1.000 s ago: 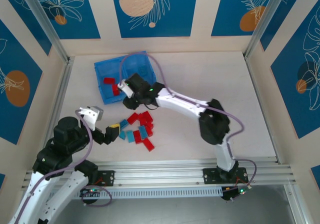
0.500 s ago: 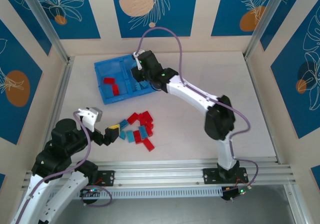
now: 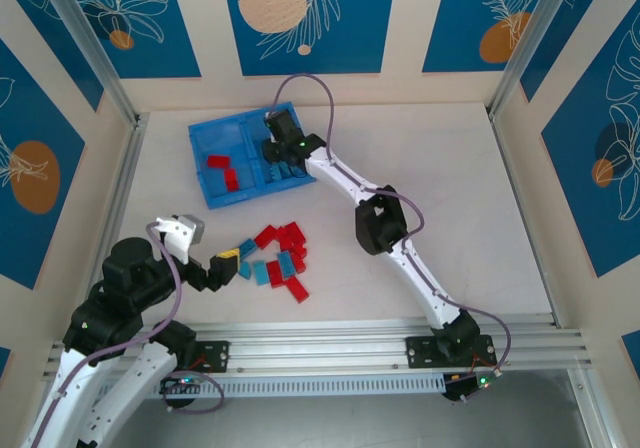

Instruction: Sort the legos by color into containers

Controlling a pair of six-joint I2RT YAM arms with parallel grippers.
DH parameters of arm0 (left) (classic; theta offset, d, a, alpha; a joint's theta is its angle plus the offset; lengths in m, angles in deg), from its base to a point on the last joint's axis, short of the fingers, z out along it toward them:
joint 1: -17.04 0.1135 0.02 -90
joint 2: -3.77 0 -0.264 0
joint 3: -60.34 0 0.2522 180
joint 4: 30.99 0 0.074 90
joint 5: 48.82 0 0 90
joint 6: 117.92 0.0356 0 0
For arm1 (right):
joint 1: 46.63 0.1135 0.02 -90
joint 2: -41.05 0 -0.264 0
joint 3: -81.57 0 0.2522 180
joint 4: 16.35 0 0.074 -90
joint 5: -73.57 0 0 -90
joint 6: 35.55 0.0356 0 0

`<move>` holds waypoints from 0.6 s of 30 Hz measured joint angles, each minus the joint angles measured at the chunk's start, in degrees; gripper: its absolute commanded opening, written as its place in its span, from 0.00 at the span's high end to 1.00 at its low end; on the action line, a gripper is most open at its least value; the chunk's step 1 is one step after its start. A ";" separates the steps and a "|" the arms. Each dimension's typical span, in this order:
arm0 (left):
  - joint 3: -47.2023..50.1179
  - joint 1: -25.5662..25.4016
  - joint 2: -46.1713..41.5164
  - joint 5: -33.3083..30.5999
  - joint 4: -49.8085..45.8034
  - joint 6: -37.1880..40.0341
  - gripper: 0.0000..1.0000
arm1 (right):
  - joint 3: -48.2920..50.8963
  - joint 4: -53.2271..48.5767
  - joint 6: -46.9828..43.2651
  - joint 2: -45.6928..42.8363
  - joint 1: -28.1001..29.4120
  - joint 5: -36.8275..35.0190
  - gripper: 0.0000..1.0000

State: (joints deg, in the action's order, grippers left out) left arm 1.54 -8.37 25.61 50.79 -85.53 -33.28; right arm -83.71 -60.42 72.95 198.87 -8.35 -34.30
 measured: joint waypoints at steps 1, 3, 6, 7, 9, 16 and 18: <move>0.00 0.00 0.00 0.00 -0.02 0.02 0.00 | 0.00 -0.04 0.26 0.13 -0.28 0.63 0.63; 0.00 0.00 0.00 0.00 -0.02 0.07 0.00 | -0.44 0.11 0.79 0.15 -0.70 1.73 0.55; 0.00 0.00 0.00 0.00 -0.02 0.26 0.00 | -1.84 0.74 1.75 0.00 -0.81 2.97 0.46; 0.00 0.00 0.00 -0.02 -0.02 0.42 0.00 | -1.92 0.79 2.03 -0.24 -0.74 3.26 0.46; 0.00 0.00 0.00 -0.07 -0.02 0.46 0.00 | -1.92 0.57 2.43 -0.98 -0.55 3.80 0.46; 0.00 0.00 0.48 -0.83 -0.13 0.70 0.00 | 2.71 -3.06 3.10 -10.36 -0.26 5.53 0.46; 0.00 0.00 1.16 -1.68 -0.28 0.85 0.00 | 8.39 -3.63 3.39 -17.40 -0.26 6.69 0.45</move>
State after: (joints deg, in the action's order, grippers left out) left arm 1.54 -8.37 26.77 49.11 -85.81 -32.43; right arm -75.32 -64.05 76.34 181.47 -8.61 -27.61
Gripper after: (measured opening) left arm 0.998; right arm 0.541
